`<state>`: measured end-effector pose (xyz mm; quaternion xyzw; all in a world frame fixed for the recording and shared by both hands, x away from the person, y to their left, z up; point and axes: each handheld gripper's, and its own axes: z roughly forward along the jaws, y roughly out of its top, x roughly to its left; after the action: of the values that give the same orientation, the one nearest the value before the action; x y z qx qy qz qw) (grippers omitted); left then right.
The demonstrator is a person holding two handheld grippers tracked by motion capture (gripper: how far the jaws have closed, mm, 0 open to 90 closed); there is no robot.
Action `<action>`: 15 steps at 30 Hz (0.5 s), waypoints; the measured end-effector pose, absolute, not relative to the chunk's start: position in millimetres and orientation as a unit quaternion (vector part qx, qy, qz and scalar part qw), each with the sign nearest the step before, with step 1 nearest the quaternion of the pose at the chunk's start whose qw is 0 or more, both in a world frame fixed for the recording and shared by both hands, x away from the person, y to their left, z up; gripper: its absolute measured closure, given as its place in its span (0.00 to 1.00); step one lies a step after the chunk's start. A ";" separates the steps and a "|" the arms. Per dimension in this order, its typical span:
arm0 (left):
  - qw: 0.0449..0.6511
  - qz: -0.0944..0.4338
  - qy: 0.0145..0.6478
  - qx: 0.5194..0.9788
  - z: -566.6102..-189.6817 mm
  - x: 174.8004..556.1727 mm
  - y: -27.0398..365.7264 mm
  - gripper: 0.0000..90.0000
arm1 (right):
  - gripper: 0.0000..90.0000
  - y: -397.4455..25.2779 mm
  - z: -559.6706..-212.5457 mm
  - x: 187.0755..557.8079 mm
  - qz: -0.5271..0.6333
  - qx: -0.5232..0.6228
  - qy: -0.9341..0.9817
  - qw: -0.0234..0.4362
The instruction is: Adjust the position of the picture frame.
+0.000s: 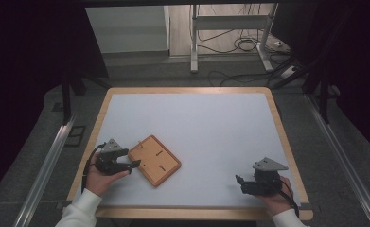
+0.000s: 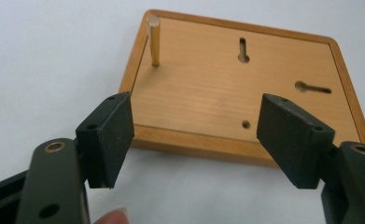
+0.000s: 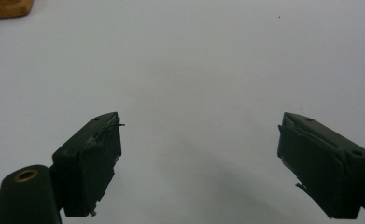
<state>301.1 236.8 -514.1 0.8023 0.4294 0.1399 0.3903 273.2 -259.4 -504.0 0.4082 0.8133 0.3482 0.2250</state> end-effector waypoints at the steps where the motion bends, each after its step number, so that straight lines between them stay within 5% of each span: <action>1: 0.388 0.140 0.427 0.805 -513.7 302.9 236.2 0.31 | 0.15 -259.4 -503.9 273.1 0.349 0.408 0.813 0.225; 15: 0.370 0.136 0.424 0.815 -514.8 330.5 230.1 0.36 | 0.15 -258.7 -504.5 271.8 0.351 0.400 0.816 0.226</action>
<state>330.5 230.1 -514.8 0.8151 0.4243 0.1364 0.3701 271.8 -258.7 -504.5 0.3999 0.8160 0.3511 0.2257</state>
